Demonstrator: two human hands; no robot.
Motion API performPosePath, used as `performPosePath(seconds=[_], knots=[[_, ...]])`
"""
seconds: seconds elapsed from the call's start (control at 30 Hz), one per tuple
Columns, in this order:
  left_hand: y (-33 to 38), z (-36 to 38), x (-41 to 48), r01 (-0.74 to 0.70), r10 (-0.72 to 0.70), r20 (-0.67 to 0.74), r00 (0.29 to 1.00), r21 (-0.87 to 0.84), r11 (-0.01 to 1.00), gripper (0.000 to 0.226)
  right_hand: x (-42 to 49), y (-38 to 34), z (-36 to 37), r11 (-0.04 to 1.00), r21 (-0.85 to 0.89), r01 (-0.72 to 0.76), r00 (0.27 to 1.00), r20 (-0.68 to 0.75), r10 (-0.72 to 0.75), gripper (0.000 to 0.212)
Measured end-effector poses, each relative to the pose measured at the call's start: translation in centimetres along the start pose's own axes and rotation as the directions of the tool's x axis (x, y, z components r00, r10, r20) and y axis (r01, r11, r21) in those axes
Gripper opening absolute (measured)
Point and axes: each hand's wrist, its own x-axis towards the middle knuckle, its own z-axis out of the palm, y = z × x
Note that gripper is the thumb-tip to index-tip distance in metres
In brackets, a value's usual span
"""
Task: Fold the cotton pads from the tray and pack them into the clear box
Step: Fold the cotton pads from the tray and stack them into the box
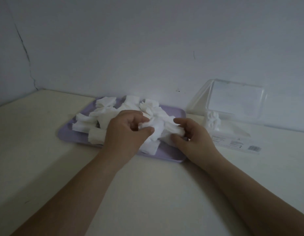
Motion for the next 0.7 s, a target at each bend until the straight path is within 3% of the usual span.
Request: performPosePath(seconds=[0.07,0.2,0.33,0.53,0.7], knots=[[0.4,0.1,-0.3,0.081,-0.076,0.042,0.996,-0.140,0.987,0.019,-0.2,0.2,0.0,0.998,0.069,-0.004,1.000,-0.013,0.005,0.042],[0.8,0.3,-0.9,0.149,-0.083,0.221,0.972,-0.305,0.940,0.016,-0.1,0.1,-0.2,0.976,0.219,-0.018,0.998,-0.052,0.030,0.035],[0.9,0.5,-1.4,0.216,-0.085,0.381,0.921,-0.318,0.923,0.035,-0.3,-0.2,-0.5,0.922,0.387,-0.028,0.999,-0.006,0.033,0.031],[0.0,0.7,-1.3,0.157,-0.089,0.301,0.949,-0.209,0.965,0.035,-0.3,0.2,-0.3,0.903,0.427,-0.044,0.997,0.072,0.015,0.028],[-0.3,1.1,-1.2,0.140,-0.088,0.294,0.952,-0.162,0.977,0.031,-0.3,0.4,-0.2,0.905,0.425,-0.035,0.993,0.118,-0.017,0.041]])
